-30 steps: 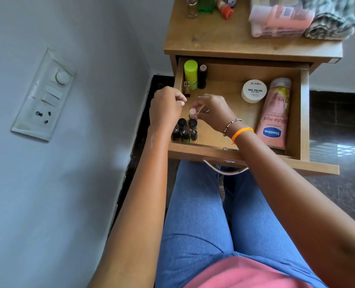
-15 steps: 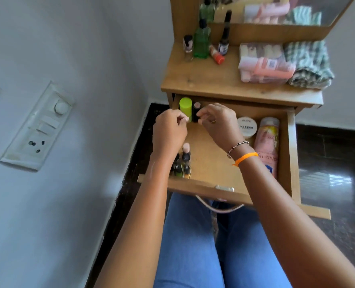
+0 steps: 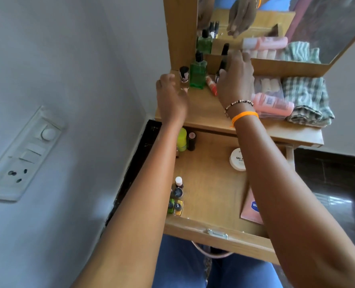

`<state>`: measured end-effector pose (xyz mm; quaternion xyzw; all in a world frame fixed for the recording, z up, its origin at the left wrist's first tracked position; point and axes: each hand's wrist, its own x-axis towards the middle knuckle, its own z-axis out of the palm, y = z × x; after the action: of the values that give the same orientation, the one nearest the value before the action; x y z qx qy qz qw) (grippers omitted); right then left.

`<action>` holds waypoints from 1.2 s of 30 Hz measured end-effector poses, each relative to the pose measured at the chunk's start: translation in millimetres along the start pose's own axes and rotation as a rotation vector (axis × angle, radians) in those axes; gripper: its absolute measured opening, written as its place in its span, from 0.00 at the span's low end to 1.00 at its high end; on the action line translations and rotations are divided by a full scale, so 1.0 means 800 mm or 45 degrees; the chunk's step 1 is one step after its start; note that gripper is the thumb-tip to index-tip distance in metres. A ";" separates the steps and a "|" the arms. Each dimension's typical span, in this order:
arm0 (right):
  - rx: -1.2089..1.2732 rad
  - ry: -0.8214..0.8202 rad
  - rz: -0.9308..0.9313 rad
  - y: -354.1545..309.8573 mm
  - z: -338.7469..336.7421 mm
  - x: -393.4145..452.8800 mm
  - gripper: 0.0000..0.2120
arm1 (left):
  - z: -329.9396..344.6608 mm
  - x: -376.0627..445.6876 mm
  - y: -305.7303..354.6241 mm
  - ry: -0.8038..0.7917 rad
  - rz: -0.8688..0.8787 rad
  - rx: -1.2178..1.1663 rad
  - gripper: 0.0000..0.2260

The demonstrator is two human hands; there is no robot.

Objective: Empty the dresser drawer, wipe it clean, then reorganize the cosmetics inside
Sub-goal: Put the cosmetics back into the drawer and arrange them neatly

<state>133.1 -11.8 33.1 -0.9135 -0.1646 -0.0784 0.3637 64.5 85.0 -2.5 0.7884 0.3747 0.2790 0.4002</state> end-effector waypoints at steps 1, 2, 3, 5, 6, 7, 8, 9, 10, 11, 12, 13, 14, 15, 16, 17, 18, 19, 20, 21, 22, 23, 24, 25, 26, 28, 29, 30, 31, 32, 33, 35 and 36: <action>-0.010 -0.033 0.012 0.000 -0.001 0.009 0.22 | 0.003 0.009 0.000 0.006 0.000 0.006 0.18; -0.014 -0.062 0.012 0.001 -0.002 0.017 0.23 | 0.006 0.016 0.001 0.006 0.010 0.006 0.19; -0.016 -0.088 0.009 0.003 -0.001 0.024 0.23 | 0.007 0.023 0.001 -0.003 0.025 0.002 0.19; -0.036 -0.131 -0.011 0.008 0.004 0.035 0.21 | 0.009 0.033 0.003 -0.031 0.074 0.007 0.19; -0.052 -0.149 -0.024 0.011 0.007 0.039 0.19 | 0.009 0.037 0.004 -0.047 0.095 0.015 0.19; -0.066 -0.159 -0.037 0.013 0.010 0.042 0.18 | 0.010 0.040 0.004 -0.065 0.108 0.024 0.18; -0.072 -0.160 -0.045 0.014 0.012 0.044 0.16 | 0.010 0.043 0.003 -0.085 0.118 0.030 0.17; -0.068 -0.153 -0.049 0.015 0.014 0.046 0.15 | 0.011 0.045 0.001 -0.108 0.124 0.027 0.15; -0.064 -0.141 -0.057 0.016 0.015 0.047 0.14 | 0.011 0.046 0.000 -0.129 0.128 0.016 0.14; -0.064 -0.131 -0.066 0.016 0.016 0.048 0.14 | 0.012 0.047 -0.001 -0.145 0.132 0.008 0.13; -0.070 -0.124 -0.077 0.017 0.015 0.049 0.14 | 0.012 0.048 -0.001 -0.154 0.135 0.004 0.12; -0.076 -0.118 -0.086 0.018 0.014 0.049 0.13 | 0.013 0.049 -0.001 -0.160 0.141 0.000 0.12; -0.076 -0.108 -0.094 0.019 0.013 0.048 0.13 | 0.014 0.049 -0.001 -0.166 0.146 -0.003 0.12; -0.068 -0.089 -0.102 0.019 0.010 0.046 0.13 | 0.015 0.050 0.000 -0.171 0.147 -0.007 0.12; -0.054 -0.056 -0.117 0.019 0.007 0.042 0.13 | 0.016 0.050 0.001 -0.171 0.146 -0.014 0.11; -0.043 -0.014 -0.140 0.019 0.003 0.038 0.13 | 0.017 0.050 0.002 -0.167 0.143 -0.023 0.10; -0.036 0.025 -0.164 0.018 -0.002 0.033 0.13 | 0.017 0.049 0.002 -0.158 0.137 -0.033 0.09; -0.029 0.054 -0.182 0.017 -0.007 0.028 0.13 | 0.016 0.047 0.002 -0.145 0.134 -0.041 0.08; -0.020 0.079 -0.192 0.017 -0.011 0.022 0.14 | 0.014 0.044 0.002 -0.128 0.131 -0.049 0.07; -0.010 0.101 -0.203 0.017 -0.016 0.014 0.14 | 0.011 0.039 0.002 -0.108 0.132 -0.064 0.07; 0.005 0.119 -0.220 0.017 -0.020 0.006 0.14 | 0.006 0.033 0.002 -0.084 0.138 -0.084 0.07; 0.033 0.127 -0.245 0.018 -0.024 -0.006 0.13 | 0.000 0.025 0.002 -0.063 0.153 -0.105 0.08; 0.068 0.125 -0.268 0.018 -0.027 -0.019 0.12 | -0.009 0.015 0.002 -0.048 0.164 -0.118 0.08; 0.104 0.107 -0.280 0.019 -0.029 -0.033 0.10 | -0.018 0.003 0.002 -0.037 0.165 -0.125 0.08; 0.133 0.076 -0.274 0.020 -0.029 -0.048 0.10 | -0.028 -0.009 -0.001 -0.035 0.157 -0.128 0.09; 0.188 0.002 -0.250 0.023 -0.026 -0.081 0.09 | -0.048 -0.036 -0.014 -0.064 0.137 -0.143 0.09; 0.216 -0.035 -0.247 0.025 -0.022 -0.097 0.08 | -0.057 -0.050 -0.022 -0.093 0.123 -0.155 0.09; 0.236 -0.073 -0.248 0.026 -0.018 -0.112 0.08 | -0.067 -0.064 -0.030 -0.127 0.110 -0.161 0.10; 0.248 -0.113 -0.247 0.028 -0.013 -0.127 0.07 | -0.076 -0.077 -0.039 -0.159 0.107 -0.147 0.10; 0.258 -0.154 -0.239 0.030 -0.008 -0.140 0.07 | -0.083 -0.090 -0.048 -0.192 0.115 -0.118 0.11; 0.272 -0.190 -0.229 0.032 -0.004 -0.152 0.07 | -0.090 -0.102 -0.056 -0.229 0.129 -0.076 0.11; 0.298 -0.236 -0.216 0.035 0.002 -0.171 0.08 | -0.100 -0.121 -0.070 -0.317 0.148 0.028 0.11; 0.303 -0.251 -0.208 0.036 0.005 -0.179 0.09 | -0.102 -0.128 -0.077 -0.361 0.151 0.086 0.11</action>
<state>9.6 -63.7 -25.6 -0.8509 -0.2813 0.0021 0.4437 -76.2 60.7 -25.3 0.8537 0.2763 0.1753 0.4051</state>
